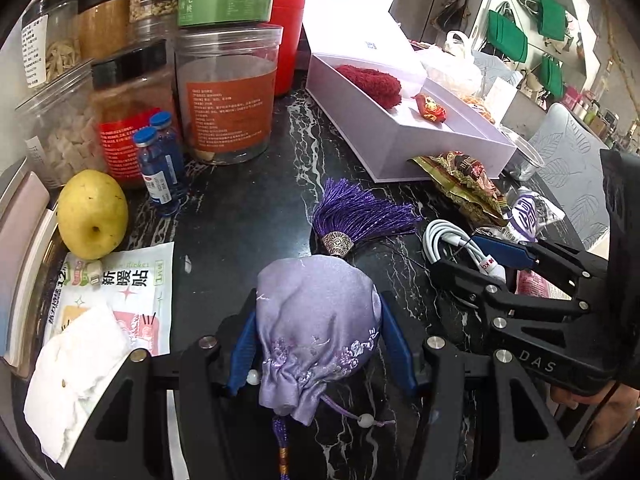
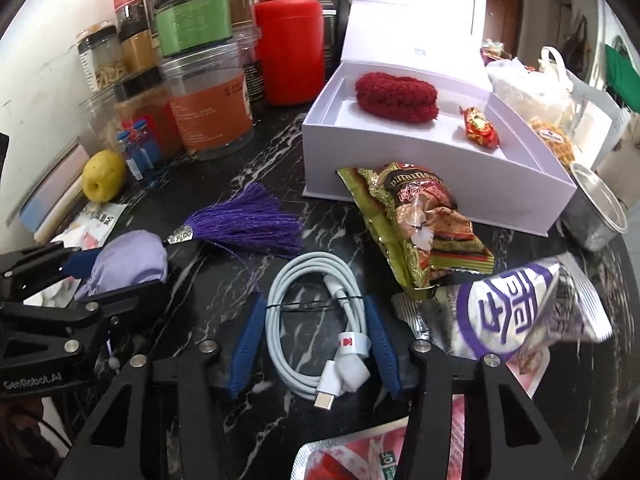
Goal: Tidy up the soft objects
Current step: 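Close the right tool on the coiled white USB cable, then lift and carry the pouch and cable over the open white gift box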
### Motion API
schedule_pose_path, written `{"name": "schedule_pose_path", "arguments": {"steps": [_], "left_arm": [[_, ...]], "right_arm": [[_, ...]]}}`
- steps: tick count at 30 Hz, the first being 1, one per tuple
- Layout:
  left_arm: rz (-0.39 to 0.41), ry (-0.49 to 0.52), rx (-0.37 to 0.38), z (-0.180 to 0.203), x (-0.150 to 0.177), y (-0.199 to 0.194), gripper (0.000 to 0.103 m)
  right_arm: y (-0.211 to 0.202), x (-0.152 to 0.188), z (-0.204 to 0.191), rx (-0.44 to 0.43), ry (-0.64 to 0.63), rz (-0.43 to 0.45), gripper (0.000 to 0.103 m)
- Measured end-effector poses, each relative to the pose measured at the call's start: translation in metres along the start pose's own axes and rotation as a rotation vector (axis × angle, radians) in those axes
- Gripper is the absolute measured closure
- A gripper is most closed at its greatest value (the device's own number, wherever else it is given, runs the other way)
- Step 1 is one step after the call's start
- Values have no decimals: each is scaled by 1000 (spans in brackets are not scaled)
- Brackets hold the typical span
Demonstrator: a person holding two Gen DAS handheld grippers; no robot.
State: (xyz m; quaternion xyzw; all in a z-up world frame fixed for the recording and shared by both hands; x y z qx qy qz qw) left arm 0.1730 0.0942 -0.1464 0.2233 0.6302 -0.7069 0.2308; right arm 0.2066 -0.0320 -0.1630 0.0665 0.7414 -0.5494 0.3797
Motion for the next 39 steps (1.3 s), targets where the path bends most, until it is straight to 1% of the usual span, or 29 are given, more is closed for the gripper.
{"name": "schedule_pose_path", "arguments": {"steps": [5,9,17,29,35,39], "left_arm": [[3,0,-10,0,0,-3,47],[25,19,-23,4,-2,-10,47],[71,48,-19,19,-13,-28,47],[141,125,35,68,-39,-52,47],[167,166,74,96,-48,-62,47],[182,181,86,110,-56,-68,47]], "right_arm": [[-5,4,-1,-48,21,10,53],[-16,6,-4,-57,27,34,53],[-42,7,0,-60,52,82,53],[-91,11,24,-15,92,155,53],[-114,12,38,9,113,188,53],[-129,12,48,28,126,206,53]]}}
Point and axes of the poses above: each gripper's, at about its wrist camera, not at the fingertips, and y roughly the way its jaws point, z to its right, x to its underside, the point moved 6 cm from there along y, roughly the way its jaws point, and after that the axes turned 5 degrees about -x, right-handed, at the moved point
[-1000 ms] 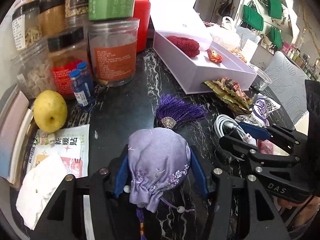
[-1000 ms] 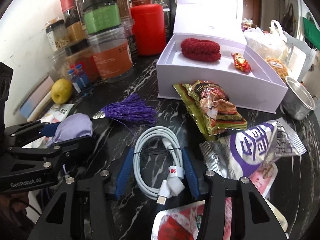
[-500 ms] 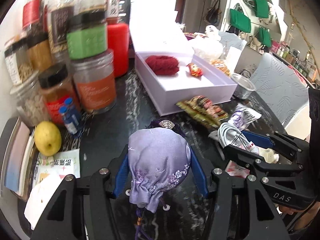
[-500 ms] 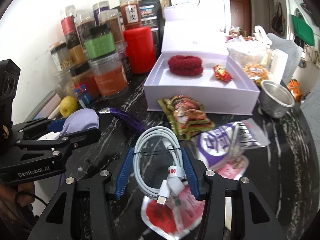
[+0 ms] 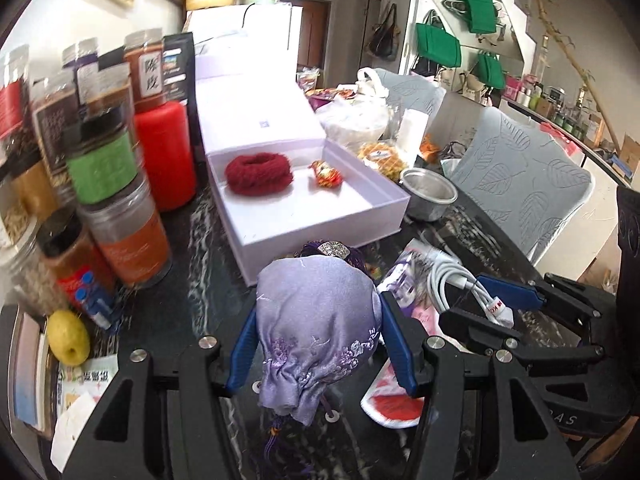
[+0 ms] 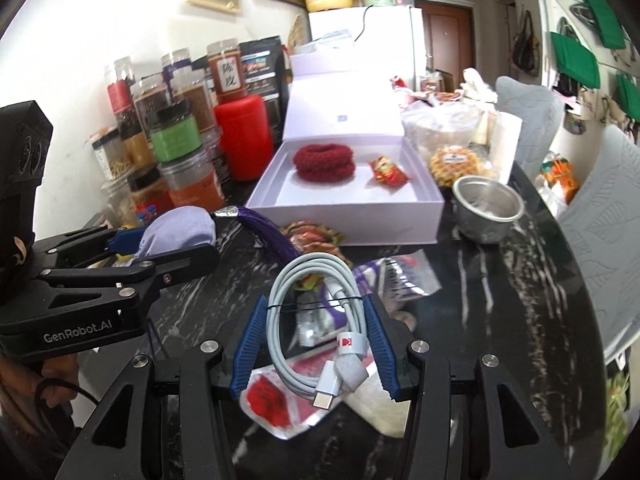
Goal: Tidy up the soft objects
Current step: 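Lift and carry the pouch and cable over the open white gift box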
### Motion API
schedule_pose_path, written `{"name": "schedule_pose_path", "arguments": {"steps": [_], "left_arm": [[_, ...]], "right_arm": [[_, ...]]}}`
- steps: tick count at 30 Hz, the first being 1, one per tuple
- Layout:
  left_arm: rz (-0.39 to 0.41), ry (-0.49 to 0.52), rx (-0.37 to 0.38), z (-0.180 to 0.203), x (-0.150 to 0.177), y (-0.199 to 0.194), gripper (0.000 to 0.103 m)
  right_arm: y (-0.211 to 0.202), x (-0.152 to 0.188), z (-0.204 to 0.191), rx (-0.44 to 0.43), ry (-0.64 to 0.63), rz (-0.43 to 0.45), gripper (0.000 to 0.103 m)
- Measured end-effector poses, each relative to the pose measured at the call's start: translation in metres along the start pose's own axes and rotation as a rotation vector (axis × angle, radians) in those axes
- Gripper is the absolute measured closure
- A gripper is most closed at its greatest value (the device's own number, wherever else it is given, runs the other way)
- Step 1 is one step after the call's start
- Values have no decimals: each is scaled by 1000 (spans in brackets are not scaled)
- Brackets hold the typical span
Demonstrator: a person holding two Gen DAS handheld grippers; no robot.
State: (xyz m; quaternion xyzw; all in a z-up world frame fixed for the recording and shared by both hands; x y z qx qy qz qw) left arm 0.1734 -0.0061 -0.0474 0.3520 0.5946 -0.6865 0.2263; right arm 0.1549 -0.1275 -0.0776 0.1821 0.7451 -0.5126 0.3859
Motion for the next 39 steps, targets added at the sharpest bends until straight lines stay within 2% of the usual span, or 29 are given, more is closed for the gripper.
{"name": "schedule_pose_path", "arguments": {"steps": [3,13,27,39], "left_arm": [[12,-1,18,8,-10,-3,47],[49,23,4,27,-40,-9,47],[103,32,-26,27,-84,-13,47],[197,50,-62,16,-135,-19,47]], "right_arm": [[-7,-3,8,17,7,9,53],[-25,-19,26,28,22,51,53],[-29,-60,39,8,1,114,53],[-29,-107,40,-10,-53,184,53]]}}
Point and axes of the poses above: each gripper's, at about its wrist camera, not at the fingertips, and y roughly the way its jaws point, z to its right, x to its underside, the point moved 6 cm from there along y, roughly the way its jaws point, and after that the axes turned 5 degrees about -x, right-handed, at the moved point
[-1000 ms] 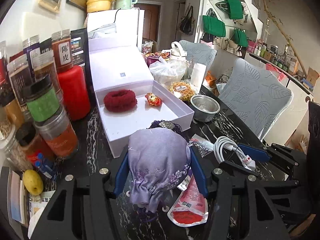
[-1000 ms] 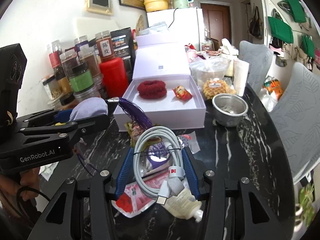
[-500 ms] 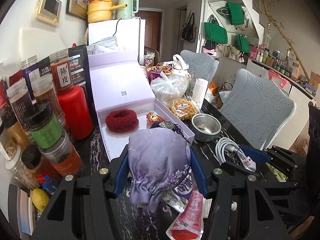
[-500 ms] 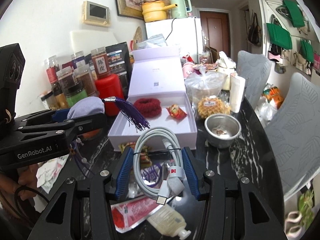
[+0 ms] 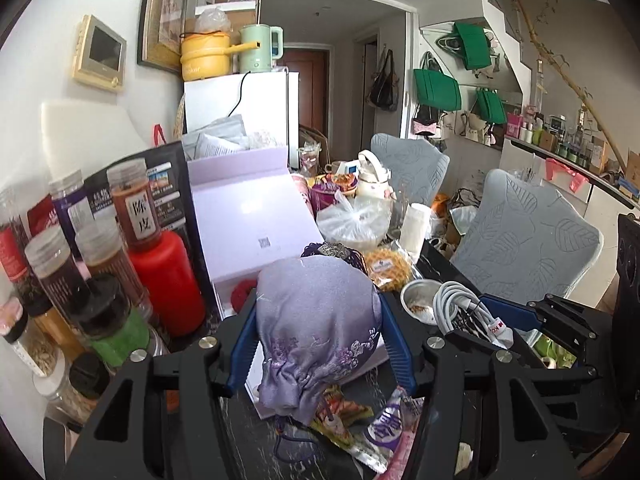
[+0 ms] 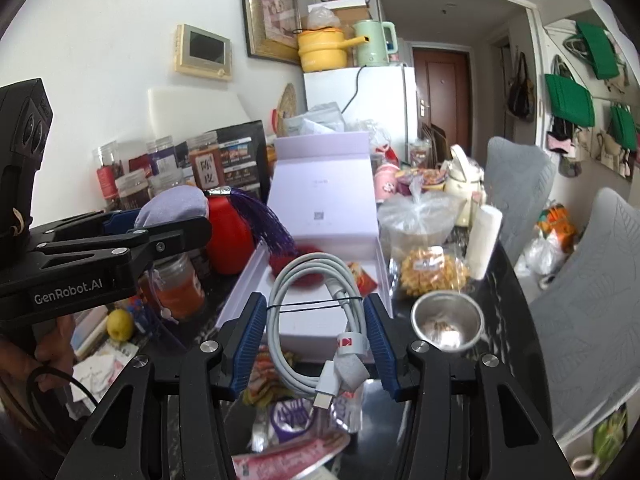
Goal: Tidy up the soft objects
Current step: 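Lift and carry the pouch and cable over the open white gift box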
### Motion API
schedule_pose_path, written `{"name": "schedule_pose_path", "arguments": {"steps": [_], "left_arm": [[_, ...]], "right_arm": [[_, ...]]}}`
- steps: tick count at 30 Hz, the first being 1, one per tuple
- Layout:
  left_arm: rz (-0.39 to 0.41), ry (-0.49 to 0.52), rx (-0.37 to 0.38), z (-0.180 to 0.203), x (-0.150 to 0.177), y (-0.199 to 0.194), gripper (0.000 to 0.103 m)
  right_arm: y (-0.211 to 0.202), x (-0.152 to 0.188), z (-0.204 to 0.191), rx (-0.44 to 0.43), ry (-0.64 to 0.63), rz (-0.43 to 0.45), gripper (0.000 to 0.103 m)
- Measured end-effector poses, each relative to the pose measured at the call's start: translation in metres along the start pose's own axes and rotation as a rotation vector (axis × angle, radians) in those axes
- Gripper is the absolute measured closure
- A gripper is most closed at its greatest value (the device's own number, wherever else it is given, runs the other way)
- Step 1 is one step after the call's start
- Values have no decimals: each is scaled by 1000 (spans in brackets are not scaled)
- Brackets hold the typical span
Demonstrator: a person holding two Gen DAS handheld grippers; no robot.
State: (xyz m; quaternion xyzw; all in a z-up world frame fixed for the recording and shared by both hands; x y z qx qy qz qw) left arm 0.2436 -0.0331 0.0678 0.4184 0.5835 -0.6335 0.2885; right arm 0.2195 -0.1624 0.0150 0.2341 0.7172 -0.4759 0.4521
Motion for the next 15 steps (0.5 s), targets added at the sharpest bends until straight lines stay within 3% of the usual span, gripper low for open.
{"name": "schedule_pose_path", "arguments": {"steps": [15], "left_arm": [[34,-19,-13,-20,-38,35,47]], "right_arm": [[30,-50,12,-5,-42,42,53]]}}
Point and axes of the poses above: each gripper's, at about its wrist camera, not at the fingertips, and y roughly the way its jaws point, z to its right, x to its underside, the point moved 6 cm from there along y, roughly the way its jaws point, and after that the axes turned 5 degrees about -x, right-handed, at the moved point
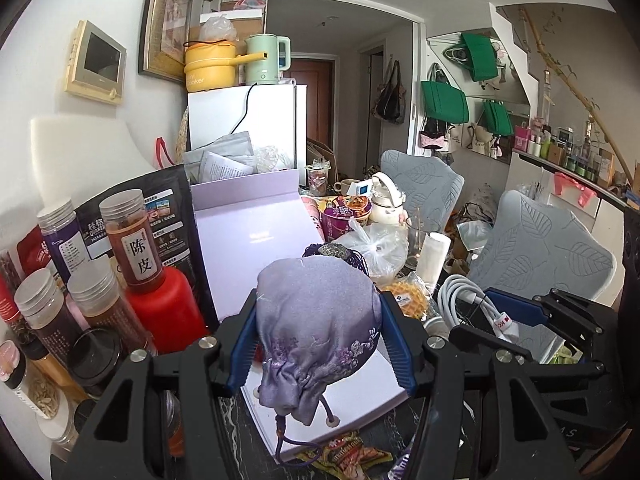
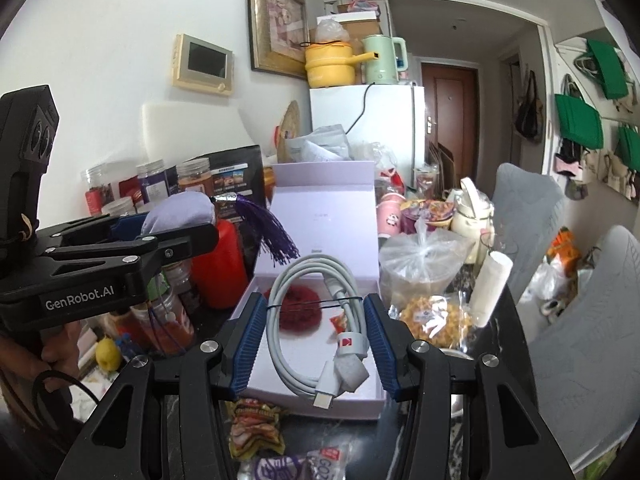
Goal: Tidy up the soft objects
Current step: 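Lift and carry the pouch and cable over the open white gift box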
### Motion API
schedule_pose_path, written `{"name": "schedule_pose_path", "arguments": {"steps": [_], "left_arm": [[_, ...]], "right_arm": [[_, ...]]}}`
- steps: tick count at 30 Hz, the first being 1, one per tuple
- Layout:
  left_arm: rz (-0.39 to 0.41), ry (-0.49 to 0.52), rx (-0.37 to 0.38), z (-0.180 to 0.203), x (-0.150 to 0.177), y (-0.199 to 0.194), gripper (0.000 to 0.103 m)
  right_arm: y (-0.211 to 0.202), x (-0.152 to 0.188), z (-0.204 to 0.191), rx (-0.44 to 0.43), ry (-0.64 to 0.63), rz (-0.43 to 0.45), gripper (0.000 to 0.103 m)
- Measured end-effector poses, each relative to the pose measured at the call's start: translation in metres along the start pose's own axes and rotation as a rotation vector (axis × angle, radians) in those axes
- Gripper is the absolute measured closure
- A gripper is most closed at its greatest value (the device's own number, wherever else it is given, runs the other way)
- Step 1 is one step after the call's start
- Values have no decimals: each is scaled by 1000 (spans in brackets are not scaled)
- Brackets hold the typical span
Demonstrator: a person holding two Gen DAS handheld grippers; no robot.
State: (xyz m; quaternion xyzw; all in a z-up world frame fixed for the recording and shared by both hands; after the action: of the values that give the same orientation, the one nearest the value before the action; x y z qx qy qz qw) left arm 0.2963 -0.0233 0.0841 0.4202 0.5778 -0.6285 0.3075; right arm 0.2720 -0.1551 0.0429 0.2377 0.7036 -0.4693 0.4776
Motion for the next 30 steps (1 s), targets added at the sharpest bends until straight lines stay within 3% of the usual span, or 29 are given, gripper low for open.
{"name": "schedule_pose_path", "arguments": {"steps": [15,30], "left_arm": [[29,11,-20,-11,-28,43,47],[-50,-20,-58,-28,-21,94,47]], "right_arm": [[42,-34,20,2,-24,24,53],[97,-43,38,2,-18,-11,53]]}}
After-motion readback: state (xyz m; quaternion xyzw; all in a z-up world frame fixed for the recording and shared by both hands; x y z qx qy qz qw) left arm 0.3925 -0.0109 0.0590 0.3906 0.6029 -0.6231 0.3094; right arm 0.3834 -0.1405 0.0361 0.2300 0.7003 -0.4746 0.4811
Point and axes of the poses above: each gripper's, at about its wrist camera, not at the fingertips, and y roughly the way its jaws point, z to its right, x to its underside, the point moved 6 cm from there along y, roughly the way its jaws point, and after that the axes turned 5 degrees about -x, right-handed, at the moved point
